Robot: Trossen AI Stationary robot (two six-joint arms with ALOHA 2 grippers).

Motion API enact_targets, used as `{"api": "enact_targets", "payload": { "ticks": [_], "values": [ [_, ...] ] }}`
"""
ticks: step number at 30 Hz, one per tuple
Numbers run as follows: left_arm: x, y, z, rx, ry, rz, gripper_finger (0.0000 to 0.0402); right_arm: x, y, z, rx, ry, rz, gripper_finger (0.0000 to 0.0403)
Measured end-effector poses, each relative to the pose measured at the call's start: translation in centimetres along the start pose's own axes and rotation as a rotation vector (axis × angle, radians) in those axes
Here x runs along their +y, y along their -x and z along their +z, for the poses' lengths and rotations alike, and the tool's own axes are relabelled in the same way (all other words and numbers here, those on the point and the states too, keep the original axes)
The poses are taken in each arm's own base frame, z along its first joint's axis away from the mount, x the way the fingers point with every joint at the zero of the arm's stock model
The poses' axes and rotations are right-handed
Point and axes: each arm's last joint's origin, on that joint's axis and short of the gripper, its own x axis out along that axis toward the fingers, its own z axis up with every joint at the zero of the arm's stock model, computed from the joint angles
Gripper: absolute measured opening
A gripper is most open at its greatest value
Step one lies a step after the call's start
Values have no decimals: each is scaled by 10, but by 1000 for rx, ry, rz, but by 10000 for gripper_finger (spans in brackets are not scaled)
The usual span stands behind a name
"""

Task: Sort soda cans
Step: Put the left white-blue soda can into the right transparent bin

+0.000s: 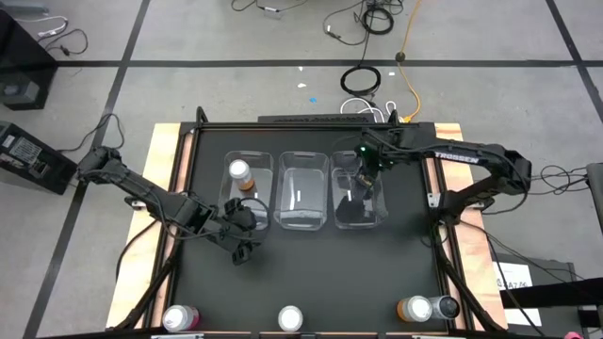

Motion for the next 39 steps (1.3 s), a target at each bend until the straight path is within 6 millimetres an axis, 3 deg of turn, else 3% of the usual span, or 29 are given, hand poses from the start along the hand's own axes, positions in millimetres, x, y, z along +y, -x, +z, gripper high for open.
{"api": "enact_targets", "payload": {
  "ticks": [13,18,27,39],
  "values": [
    [-1,0,1,-7,30,-4,345,-24,-28,1,-43,-42,42,247],
    [-1,0,2,-19,35,-13,345,-26,-29,1,-40,-48,57,253],
    [-2,0,2,-21,36,-13,345,-26,-27,-3,-24,-48,60,299],
    [-1,0,2,-21,37,-12,345,-26,-26,-3,-27,-50,59,301]
  ]
}}
